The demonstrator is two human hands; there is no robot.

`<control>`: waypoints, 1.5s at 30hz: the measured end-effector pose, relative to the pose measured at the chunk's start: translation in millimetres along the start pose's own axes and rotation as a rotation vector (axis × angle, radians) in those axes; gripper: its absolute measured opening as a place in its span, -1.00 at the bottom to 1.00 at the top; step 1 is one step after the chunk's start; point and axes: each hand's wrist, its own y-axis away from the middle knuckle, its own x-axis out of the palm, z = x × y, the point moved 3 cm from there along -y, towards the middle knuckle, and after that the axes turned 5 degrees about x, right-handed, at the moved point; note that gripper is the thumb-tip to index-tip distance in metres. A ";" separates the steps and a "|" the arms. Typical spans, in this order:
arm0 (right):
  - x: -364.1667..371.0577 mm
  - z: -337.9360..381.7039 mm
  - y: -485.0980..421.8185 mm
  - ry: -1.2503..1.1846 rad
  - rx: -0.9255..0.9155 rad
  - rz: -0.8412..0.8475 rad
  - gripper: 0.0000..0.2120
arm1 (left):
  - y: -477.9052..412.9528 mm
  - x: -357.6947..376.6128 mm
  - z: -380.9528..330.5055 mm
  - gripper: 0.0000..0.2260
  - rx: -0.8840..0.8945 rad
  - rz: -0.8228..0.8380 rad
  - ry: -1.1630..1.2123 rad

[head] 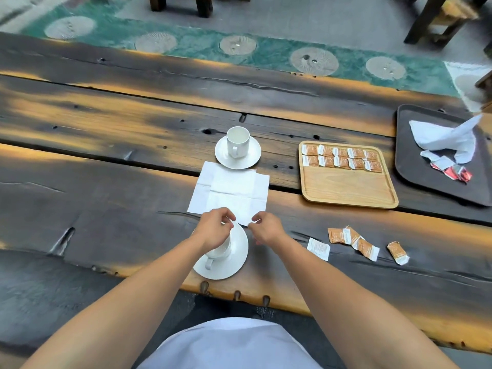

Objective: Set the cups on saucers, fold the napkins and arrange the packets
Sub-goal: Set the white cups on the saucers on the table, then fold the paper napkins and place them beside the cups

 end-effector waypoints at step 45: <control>-33.8 26.3 -187.1 0.089 0.213 -0.290 -0.67 | -204.5 -15.5 88.2 -0.77 -0.360 -0.251 0.002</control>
